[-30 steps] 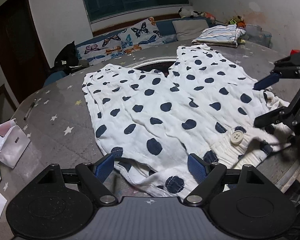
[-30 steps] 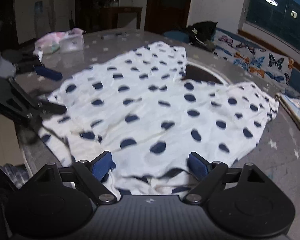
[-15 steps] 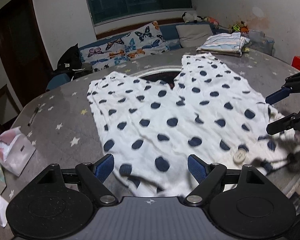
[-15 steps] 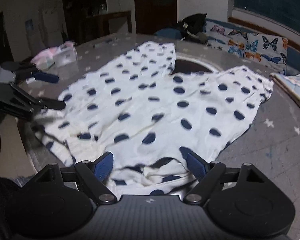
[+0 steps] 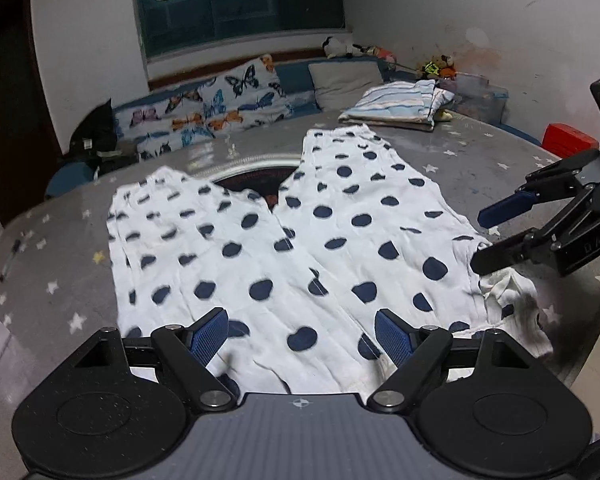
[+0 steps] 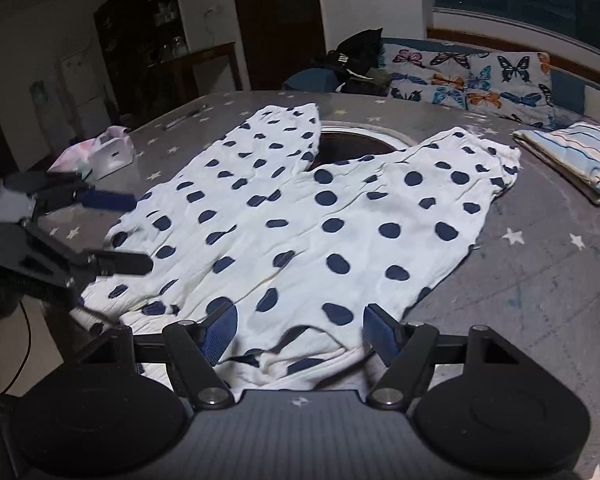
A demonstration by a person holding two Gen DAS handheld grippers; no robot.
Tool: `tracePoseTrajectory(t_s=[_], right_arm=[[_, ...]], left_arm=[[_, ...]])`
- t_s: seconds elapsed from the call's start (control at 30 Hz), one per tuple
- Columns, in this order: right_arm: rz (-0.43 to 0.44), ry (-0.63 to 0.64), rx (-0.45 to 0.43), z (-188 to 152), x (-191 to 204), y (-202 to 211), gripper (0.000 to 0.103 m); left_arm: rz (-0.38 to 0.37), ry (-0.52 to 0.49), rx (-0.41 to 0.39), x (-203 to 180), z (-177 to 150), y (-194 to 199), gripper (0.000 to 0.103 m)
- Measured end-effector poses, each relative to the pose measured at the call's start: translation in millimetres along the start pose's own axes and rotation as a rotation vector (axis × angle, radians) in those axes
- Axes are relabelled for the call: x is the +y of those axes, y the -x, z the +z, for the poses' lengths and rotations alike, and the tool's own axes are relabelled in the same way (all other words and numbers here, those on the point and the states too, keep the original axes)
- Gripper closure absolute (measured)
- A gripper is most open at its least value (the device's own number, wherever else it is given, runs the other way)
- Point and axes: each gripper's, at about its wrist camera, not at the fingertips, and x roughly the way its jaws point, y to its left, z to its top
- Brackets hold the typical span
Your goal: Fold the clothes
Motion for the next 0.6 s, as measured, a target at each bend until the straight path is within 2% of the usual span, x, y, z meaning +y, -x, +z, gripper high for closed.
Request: tracePoseTrajectory(t_s=[0.17, 0.27, 0.6], right_arm=[[-0.021, -0.002, 0.034, -3.7, -2.1, -13.9, 0.034], [-0.024, 0.006, 0.032, -1.3, -1.9, -12.7, 0.034], [-0.041, 0.039, 0.009, 38.2, -5.4, -13.3, 0.037]], left_arm=[[-0.006, 0.014, 0.022, -3.1, -5.1, -4.1, 0.021], [0.016, 0.041, 0.029, 3.3, -6.7, -2.5, 0.021], [0.168, 0.218, 0.079, 43.9, -25.2, 19.5, 0.023]])
